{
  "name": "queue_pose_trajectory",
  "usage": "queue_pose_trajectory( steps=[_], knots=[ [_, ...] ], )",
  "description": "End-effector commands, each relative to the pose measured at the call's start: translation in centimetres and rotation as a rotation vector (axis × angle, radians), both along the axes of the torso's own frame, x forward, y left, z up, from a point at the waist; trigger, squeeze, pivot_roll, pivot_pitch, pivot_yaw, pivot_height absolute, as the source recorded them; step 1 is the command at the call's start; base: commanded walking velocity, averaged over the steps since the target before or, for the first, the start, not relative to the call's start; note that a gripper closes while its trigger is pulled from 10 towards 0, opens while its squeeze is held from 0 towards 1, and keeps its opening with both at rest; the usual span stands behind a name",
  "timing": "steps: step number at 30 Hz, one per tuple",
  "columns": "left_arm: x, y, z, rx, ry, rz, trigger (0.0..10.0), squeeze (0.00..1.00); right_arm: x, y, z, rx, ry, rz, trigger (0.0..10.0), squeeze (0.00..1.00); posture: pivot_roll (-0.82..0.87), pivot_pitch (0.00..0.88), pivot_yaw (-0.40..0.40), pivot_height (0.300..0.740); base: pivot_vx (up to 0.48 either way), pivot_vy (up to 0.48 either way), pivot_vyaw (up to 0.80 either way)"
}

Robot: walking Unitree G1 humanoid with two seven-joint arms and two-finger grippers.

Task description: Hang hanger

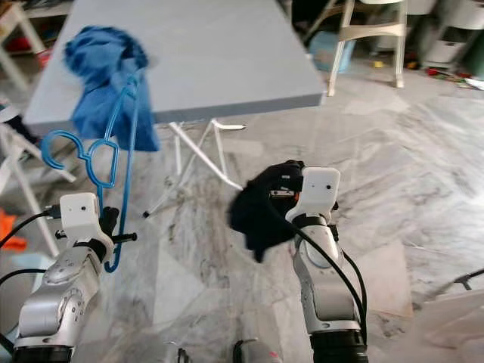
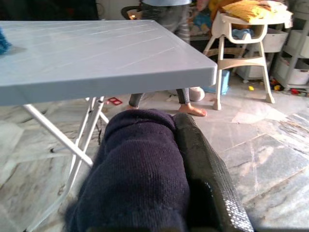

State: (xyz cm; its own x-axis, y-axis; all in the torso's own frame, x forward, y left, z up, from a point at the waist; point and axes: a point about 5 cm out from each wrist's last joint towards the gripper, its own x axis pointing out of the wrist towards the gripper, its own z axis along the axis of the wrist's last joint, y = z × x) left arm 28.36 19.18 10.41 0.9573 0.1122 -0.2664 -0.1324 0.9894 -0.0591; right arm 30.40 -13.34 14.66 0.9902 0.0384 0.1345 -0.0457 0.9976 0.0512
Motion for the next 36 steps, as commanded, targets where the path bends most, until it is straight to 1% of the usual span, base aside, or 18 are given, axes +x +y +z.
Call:
queue_pose_trajectory(
  steps=[1,7,19,25,32,36],
  knots=[
    [-0.3,0.7,0.0,0.01,0.006,0.022,10.0,0.0,-0.1,0.8,0.5,0.014,-0.026,0.025,10.0,0.0,-0.03,0.195,-0.007,0.74,0.42,0.0,0.0],
    [-0.3,0.5,0.4,0.017,-0.014,0.024,10.0,0.0,-0.2,1.6,0.9,-0.031,-0.052,0.087,10.0,0.0,-0.03,0.194,-0.011,0.74,0.419,0.0,0.0],
    [-0.3,0.4,0.6,0.031,-0.024,0.028,10.0,0.0,-0.1,1.9,1.1,-0.01,-0.065,0.119,10.0,0.0,-0.02,0.189,-0.015,0.74,0.414,0.0,0.66],
    [-0.1,0.2,1.1,0.046,-0.046,0.016,10.0,0.0,-0.1,2.2,1.2,-0.004,-0.069,0.138,10.0,0.0,-0.02,0.19,-0.015,0.74,0.402,0.0,0.0],
    [-0.1,0.1,1.0,0.041,-0.041,0.011,10.0,0.0,-0.2,2.1,1.2,-0.007,-0.068,0.136,10.0,0.0,-0.03,0.195,-0.014,0.74,0.365,0.0,0.0],
    [-0.1,-0.2,0.9,0.036,-0.042,-0.006,10.0,0.0,-0.2,2.1,1.1,-0.006,-0.065,0.134,10.0,0.0,-0.03,0.199,-0.017,0.74,0.0,0.0,0.0]
  ],
)
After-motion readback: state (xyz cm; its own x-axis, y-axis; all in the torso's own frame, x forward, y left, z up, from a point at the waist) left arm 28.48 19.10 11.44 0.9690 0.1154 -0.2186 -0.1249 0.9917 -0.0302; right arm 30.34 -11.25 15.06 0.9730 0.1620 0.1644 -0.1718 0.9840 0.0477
